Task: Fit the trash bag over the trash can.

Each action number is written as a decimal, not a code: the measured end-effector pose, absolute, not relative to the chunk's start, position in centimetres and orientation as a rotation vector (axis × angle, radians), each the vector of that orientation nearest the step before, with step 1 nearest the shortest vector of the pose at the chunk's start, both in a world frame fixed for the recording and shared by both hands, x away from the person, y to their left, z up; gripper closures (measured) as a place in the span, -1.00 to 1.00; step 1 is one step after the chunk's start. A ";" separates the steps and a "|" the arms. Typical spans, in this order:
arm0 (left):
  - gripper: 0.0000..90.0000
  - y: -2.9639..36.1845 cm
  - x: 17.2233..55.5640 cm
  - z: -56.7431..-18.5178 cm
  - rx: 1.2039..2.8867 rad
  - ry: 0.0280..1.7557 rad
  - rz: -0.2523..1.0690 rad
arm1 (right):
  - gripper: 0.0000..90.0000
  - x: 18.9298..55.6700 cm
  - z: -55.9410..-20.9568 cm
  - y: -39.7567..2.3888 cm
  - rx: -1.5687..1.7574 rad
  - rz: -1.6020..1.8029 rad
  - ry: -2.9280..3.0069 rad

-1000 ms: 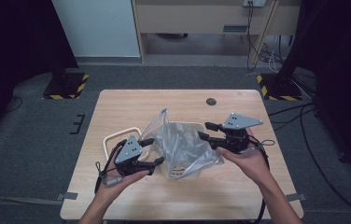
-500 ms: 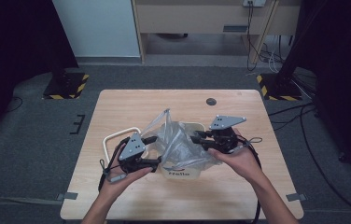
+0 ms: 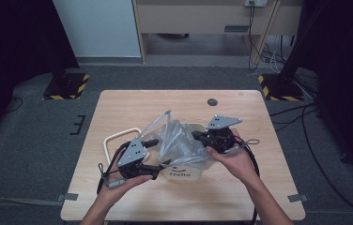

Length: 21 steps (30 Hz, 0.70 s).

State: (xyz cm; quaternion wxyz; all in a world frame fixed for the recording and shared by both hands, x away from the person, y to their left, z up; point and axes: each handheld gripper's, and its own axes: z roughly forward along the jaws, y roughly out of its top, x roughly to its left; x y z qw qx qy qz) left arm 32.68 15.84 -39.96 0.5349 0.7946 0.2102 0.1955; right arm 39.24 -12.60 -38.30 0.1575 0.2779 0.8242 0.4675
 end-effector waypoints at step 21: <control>0.84 14.4 34.4 -41.7 1.906 0.508 0.487 | 1.00 38.8 -38.4 -11.9 0.785 1.360 2.356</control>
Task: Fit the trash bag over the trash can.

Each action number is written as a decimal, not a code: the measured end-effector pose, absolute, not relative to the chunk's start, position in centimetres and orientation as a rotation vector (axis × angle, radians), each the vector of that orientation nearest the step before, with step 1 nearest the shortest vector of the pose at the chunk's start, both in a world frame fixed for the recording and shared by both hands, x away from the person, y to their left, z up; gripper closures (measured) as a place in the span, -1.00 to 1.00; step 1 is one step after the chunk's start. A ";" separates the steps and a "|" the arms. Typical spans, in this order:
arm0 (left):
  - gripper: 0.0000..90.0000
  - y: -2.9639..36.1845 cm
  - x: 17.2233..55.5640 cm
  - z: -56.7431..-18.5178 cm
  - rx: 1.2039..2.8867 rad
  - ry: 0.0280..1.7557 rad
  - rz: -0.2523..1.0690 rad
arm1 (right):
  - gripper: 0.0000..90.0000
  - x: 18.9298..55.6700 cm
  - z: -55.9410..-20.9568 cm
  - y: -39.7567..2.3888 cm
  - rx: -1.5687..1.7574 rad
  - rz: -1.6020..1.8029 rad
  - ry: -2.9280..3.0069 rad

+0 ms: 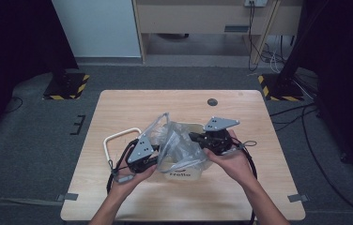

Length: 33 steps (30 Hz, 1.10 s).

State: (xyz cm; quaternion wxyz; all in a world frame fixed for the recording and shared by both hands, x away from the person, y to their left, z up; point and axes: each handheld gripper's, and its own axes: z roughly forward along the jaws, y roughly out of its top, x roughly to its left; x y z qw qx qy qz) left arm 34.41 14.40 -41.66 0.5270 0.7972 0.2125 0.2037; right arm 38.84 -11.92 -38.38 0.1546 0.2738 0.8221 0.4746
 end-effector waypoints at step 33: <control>1.00 18.6 30.3 -42.7 1.948 0.533 0.526 | 1.00 43.7 -39.1 -16.6 1.000 1.266 2.256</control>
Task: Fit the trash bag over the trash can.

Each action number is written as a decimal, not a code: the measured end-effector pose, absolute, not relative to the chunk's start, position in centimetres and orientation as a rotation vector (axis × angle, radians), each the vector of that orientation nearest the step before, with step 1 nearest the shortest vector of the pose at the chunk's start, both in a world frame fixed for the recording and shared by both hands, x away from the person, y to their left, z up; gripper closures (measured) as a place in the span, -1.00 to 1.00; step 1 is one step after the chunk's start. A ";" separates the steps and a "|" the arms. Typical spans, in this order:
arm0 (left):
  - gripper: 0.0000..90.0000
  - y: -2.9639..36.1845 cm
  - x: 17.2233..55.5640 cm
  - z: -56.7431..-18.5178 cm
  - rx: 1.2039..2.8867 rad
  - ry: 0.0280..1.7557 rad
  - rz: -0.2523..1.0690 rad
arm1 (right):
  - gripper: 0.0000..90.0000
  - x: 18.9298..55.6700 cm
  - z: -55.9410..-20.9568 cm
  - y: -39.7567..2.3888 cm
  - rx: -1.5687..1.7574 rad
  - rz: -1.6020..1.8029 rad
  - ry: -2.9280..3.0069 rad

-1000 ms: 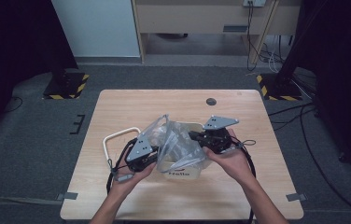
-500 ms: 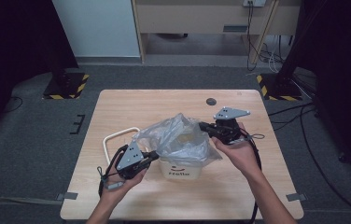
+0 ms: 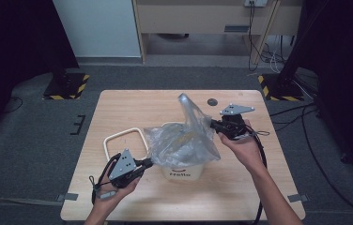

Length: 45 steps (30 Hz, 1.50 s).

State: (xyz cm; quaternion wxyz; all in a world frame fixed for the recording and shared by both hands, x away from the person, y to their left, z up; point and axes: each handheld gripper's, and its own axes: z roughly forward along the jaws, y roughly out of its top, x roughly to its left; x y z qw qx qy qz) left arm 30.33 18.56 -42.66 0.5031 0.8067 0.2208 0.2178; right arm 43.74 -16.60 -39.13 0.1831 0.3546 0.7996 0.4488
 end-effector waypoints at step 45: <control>1.00 17.2 31.3 -45.8 2.021 0.575 0.529 | 1.00 46.0 -44.1 -15.3 1.057 1.104 2.397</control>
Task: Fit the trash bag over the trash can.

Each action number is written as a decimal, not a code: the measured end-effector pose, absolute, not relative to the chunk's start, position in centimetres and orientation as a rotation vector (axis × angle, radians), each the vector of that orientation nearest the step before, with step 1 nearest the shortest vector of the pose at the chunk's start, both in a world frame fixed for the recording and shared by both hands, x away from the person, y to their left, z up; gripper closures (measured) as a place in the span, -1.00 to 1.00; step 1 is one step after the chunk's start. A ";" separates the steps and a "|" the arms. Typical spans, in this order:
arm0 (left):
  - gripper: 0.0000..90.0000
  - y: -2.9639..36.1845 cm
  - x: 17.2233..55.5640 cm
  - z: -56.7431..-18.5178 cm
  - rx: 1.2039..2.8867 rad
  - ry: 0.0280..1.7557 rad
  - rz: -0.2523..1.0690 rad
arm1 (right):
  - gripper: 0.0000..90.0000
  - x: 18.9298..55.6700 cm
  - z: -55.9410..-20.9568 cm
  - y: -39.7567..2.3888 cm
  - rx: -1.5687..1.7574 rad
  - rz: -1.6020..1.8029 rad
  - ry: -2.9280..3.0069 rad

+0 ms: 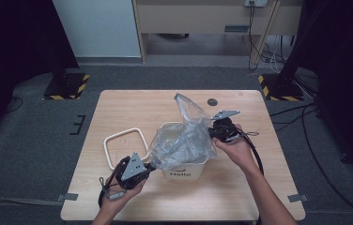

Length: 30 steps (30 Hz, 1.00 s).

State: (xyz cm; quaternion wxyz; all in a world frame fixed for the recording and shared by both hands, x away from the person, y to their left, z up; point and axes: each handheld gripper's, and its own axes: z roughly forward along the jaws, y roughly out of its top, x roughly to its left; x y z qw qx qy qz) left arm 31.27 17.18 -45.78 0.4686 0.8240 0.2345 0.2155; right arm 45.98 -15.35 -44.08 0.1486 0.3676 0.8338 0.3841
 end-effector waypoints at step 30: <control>1.00 15.6 31.0 -46.3 2.021 0.571 0.508 | 1.00 46.7 -45.1 -15.9 1.094 1.117 2.426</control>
